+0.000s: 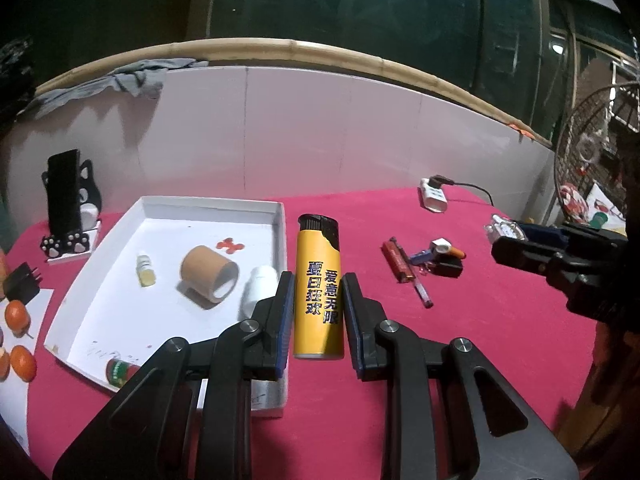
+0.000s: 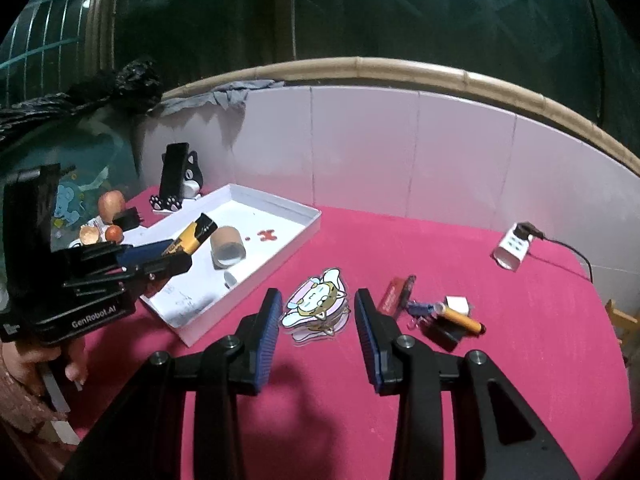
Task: Organize rigid objects
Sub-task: 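Carry the yellow lighter and the badge over the white tray with both grippers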
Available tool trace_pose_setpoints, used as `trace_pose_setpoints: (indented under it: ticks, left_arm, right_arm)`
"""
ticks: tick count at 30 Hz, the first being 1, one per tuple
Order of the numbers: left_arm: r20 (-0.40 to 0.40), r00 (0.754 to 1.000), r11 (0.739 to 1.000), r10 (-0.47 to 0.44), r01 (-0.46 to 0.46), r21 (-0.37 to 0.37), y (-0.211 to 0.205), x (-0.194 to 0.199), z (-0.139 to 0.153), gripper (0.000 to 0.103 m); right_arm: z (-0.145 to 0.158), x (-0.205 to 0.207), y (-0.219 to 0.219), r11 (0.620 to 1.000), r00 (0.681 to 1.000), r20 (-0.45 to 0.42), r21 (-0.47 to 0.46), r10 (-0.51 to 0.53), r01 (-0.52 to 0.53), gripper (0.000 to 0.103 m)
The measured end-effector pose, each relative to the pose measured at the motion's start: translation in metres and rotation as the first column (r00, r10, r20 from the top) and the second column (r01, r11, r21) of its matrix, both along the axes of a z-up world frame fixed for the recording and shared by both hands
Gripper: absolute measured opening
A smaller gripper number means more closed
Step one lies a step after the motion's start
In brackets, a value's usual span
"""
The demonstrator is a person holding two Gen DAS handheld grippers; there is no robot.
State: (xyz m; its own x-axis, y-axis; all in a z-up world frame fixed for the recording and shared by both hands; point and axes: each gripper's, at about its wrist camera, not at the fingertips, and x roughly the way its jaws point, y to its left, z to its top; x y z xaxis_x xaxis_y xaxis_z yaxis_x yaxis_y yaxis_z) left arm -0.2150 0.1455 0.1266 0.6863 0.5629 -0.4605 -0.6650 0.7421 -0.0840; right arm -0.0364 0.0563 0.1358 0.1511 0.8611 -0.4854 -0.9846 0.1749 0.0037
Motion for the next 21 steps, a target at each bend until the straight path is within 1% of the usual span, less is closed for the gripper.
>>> trace_pose_setpoints:
  ticks: [9,21]
  left_arm:
    - [0.038,0.997,0.998,0.068,-0.069,0.009,0.017,-0.029,0.009,0.023]
    - [0.064,0.982,0.983,0.18,-0.182,0.029,0.052,-0.073,0.023,0.023]
  right_arm:
    - [0.016,-0.014,0.016,0.999,0.999,0.031,0.025,0.038,-0.039,0.037]
    - [0.036,-0.031,0.047,0.994,0.994,0.061,0.038,0.095,-0.098,0.037]
